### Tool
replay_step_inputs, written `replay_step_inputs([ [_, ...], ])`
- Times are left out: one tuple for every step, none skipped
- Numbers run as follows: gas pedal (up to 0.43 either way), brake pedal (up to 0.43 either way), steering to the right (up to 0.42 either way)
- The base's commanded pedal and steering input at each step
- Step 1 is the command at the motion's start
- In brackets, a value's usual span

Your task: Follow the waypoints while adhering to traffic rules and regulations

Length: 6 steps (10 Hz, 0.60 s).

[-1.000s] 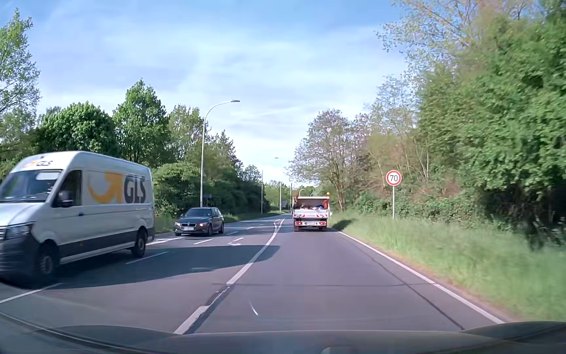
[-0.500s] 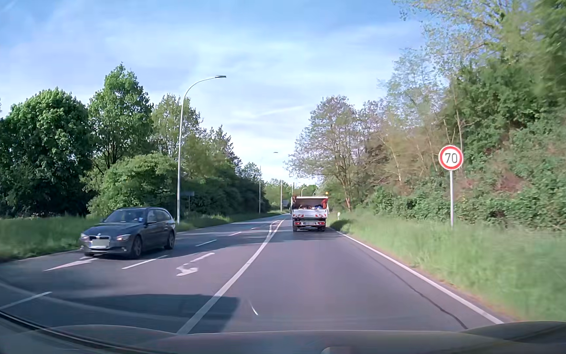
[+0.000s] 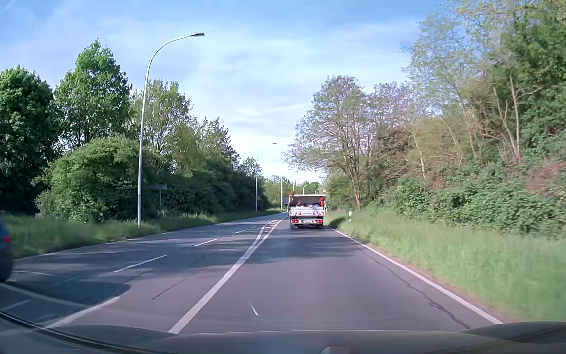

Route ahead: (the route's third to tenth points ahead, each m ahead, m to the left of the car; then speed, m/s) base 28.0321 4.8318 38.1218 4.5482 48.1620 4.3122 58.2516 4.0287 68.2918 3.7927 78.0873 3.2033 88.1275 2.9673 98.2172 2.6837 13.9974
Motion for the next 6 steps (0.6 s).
replay_step_inputs([
  [0.220,0.000,-0.005],
  [0.209,0.000,-0.006],
  [0.169,0.000,-0.007],
  [0.150,0.000,-0.007],
  [0.130,0.000,-0.007],
  [0.110,0.000,-0.007],
])
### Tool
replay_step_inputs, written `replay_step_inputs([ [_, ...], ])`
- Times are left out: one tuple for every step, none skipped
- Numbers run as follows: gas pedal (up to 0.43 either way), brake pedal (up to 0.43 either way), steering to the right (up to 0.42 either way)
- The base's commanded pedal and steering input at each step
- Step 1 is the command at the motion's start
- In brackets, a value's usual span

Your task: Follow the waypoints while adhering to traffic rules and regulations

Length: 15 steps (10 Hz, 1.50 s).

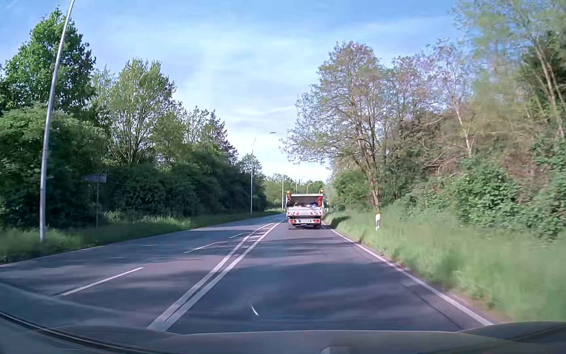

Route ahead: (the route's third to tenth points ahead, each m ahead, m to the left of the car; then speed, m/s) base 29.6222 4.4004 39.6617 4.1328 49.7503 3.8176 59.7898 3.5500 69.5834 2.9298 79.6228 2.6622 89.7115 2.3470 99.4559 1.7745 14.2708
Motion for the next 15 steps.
replay_step_inputs([
  [0.098,0.000,-0.007],
  [0.067,0.000,-0.007],
  [0.059,0.000,-0.007],
  [0.059,0.000,-0.007],
  [0.059,0.000,-0.007],
  [0.059,0.000,-0.007],
  [0.059,0.000,-0.007],
  [0.059,0.000,-0.006],
  [0.059,0.000,-0.006],
  [0.059,0.000,-0.004],
  [0.059,0.000,-0.002],
  [0.059,0.000,0.000],
  [0.059,0.000,0.002],
  [0.059,0.000,0.003],
  [0.059,0.000,0.003],
])
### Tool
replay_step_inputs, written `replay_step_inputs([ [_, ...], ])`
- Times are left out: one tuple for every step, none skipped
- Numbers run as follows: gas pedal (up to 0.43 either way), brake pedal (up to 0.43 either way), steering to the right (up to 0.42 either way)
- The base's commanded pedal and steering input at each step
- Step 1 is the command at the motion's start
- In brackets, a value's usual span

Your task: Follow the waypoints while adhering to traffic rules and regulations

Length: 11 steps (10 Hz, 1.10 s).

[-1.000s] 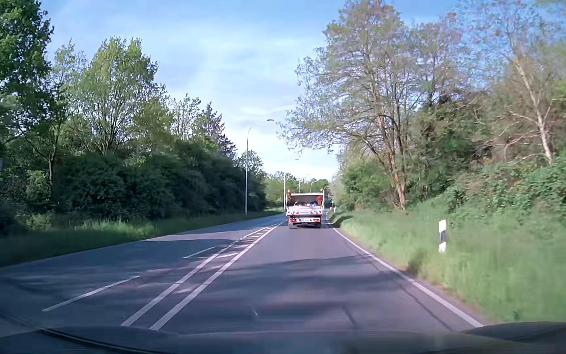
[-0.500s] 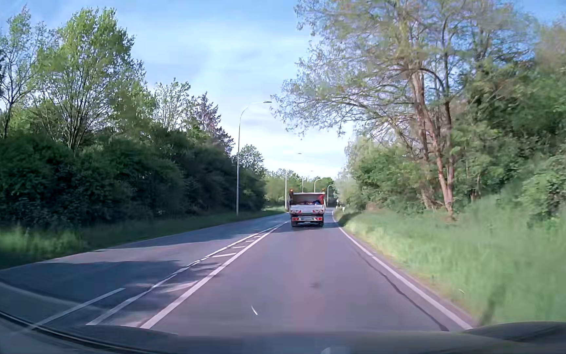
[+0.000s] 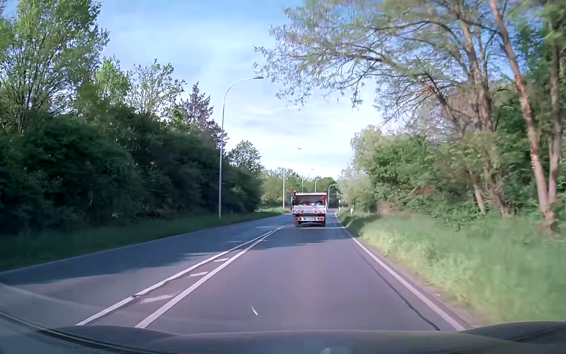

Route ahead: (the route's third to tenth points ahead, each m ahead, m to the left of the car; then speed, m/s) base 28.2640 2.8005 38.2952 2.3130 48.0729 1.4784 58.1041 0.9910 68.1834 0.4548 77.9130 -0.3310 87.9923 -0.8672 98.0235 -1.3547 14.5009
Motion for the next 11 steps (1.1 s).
replay_step_inputs([
  [0.059,0.000,0.004],
  [0.059,0.000,0.004],
  [0.059,0.000,0.004],
  [0.059,0.000,0.005],
  [0.059,0.000,0.005],
  [0.059,0.000,0.005],
  [0.059,0.000,0.005],
  [0.059,0.000,0.005],
  [0.059,0.000,0.006],
  [0.059,0.000,0.006],
  [0.059,0.000,0.006],
])
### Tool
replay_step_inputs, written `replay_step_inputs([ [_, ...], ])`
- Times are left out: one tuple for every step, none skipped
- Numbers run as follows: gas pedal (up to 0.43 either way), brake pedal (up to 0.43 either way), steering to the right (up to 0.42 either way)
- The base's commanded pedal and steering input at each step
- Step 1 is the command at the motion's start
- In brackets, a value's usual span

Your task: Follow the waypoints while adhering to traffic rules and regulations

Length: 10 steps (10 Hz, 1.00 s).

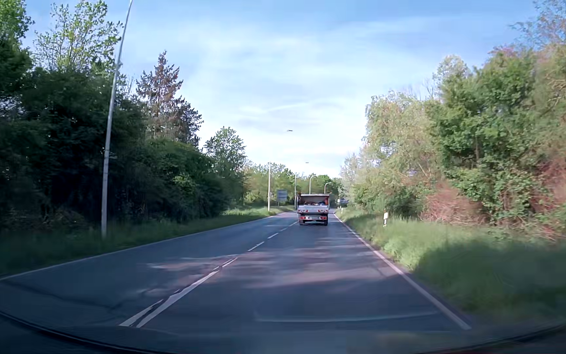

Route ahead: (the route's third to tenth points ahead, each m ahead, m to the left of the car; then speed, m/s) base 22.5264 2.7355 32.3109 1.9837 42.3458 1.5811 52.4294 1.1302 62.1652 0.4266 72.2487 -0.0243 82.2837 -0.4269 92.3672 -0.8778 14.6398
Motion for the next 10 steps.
replay_step_inputs([
  [0.059,0.000,0.006],
  [0.059,0.000,0.006],
  [0.059,0.000,0.006],
  [0.059,0.000,0.006],
  [0.059,0.000,0.006],
  [0.059,0.000,0.006],
  [0.059,0.000,0.006],
  [0.059,0.000,0.007],
  [0.059,0.000,0.008],
  [0.059,0.000,0.008],
])
